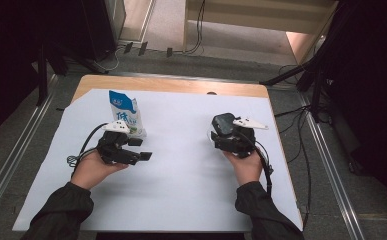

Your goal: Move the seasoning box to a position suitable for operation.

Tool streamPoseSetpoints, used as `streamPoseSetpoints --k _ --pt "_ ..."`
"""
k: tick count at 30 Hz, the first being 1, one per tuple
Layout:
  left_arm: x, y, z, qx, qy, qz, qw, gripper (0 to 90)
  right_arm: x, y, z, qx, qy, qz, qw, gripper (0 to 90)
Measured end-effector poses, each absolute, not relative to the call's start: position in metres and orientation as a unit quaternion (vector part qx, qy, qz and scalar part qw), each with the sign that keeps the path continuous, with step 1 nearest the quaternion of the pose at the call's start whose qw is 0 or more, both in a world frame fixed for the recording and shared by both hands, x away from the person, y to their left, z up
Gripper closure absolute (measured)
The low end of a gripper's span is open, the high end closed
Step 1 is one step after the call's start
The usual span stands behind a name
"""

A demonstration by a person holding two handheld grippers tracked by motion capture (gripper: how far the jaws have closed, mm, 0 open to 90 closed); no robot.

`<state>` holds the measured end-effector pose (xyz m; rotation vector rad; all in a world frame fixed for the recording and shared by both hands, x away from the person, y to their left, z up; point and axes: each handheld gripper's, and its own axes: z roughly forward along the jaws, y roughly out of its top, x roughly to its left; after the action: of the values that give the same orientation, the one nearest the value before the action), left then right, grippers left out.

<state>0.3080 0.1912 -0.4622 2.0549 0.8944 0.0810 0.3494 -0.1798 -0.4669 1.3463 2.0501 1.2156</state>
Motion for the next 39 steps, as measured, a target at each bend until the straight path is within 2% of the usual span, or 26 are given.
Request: streamPoseSetpoints --k 24,32,39 --pt "0.31 0.187 -0.461 0.83 0.357 0.053 0.425 37.1 0.317 -0.101 -0.494 0.402 0.798 0.429 0.131 16.1" --pt "0.309 0.187 -0.459 0.832 0.346 0.06 0.429 37.0 0.313 -0.085 -0.503 0.385 0.809 0.428 0.119 16.1" --pt "0.309 0.185 -0.461 0.833 0.348 0.063 0.426 37.0 0.309 -0.082 -0.506 0.363 0.816 0.429 0.132 15.6"
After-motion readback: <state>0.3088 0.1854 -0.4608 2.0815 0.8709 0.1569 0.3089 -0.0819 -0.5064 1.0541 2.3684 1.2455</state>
